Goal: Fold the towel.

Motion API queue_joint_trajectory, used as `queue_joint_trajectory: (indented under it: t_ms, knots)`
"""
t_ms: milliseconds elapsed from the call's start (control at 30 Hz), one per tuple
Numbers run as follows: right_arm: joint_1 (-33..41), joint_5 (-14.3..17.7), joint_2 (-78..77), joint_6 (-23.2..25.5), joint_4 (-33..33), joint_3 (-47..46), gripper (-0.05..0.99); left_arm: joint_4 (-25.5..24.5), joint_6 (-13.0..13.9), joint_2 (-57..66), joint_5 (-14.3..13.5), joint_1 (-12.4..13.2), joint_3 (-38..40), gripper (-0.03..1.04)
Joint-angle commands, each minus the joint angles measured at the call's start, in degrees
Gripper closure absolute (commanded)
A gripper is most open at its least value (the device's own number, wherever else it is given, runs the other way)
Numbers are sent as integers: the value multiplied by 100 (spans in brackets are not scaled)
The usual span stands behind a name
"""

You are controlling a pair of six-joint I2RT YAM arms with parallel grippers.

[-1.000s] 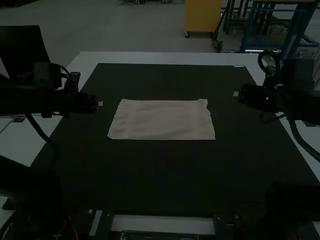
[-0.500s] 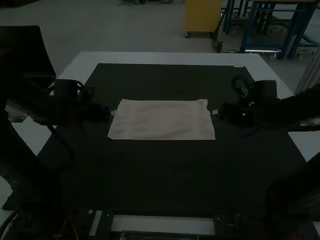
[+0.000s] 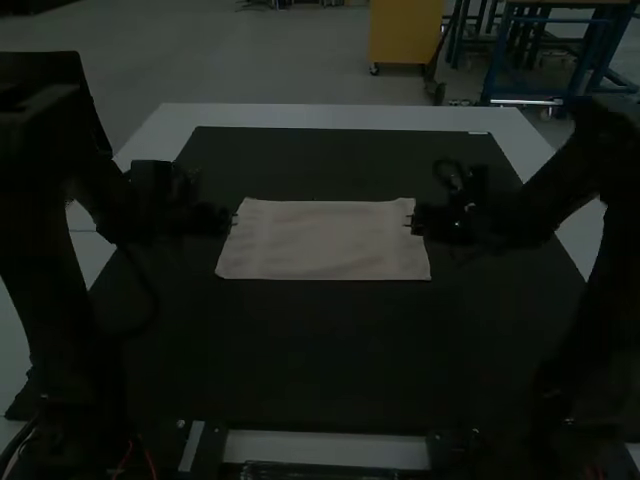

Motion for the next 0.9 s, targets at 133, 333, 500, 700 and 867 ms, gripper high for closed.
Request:
queue_joint_trajectory:
  t_ms: [133,333,500,700,867]
  knots:
    - [30,58,749,-196,220,644,3,76,76,668,146,-46,661,5]
    - [21,66,1215,-231,422,1013,3,296,59,1081,128,-178,951,5]
    - [13,66,1540,-231,501,1329,3,305,50,1380,119,-222,1206,5]
    - [-14,66,1866,-275,510,1707,3,331,59,1608,111,-231,1399,5]
    - [-40,58,2156,-275,510,2041,3,313,59,1837,111,-204,1628,5]
